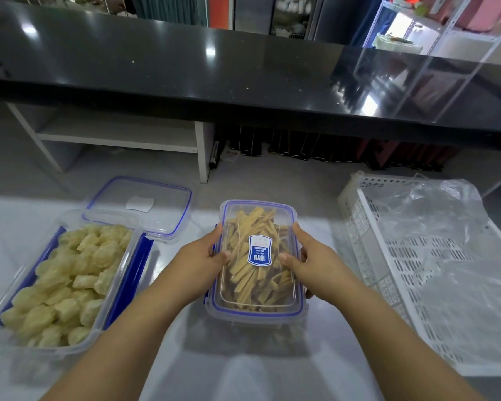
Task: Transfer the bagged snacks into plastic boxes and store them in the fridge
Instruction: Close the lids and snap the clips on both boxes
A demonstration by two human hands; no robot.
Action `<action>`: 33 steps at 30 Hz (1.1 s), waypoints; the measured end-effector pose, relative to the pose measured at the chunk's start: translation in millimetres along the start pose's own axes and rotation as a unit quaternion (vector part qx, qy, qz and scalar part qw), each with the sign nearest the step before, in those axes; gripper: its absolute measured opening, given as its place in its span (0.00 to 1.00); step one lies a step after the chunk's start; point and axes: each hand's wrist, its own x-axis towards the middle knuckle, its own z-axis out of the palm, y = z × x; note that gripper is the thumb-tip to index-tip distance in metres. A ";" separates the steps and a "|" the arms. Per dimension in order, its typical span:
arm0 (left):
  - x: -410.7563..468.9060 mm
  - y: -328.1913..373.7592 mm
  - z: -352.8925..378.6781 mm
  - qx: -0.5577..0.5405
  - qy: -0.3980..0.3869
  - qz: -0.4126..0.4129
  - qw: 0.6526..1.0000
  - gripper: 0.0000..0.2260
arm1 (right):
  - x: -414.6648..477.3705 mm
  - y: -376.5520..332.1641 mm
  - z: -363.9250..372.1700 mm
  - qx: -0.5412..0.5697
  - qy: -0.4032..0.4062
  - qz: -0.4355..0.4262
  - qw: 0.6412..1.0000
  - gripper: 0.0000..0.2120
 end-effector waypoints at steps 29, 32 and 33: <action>4.7 -18.9 4.7 -0.153 0.024 -0.048 0.987 0.24 | -8.4 10.7 8.9 0.223 0.027 -0.002 0.974 0.29; 5.7 -18.9 3.4 -0.137 0.059 -0.084 0.985 0.33 | -7.9 11.4 9.1 0.219 0.048 0.011 0.974 0.35; 4.8 -17.4 3.0 -0.123 0.069 -0.096 0.985 0.35 | -7.3 11.2 8.2 0.208 0.054 0.034 0.976 0.39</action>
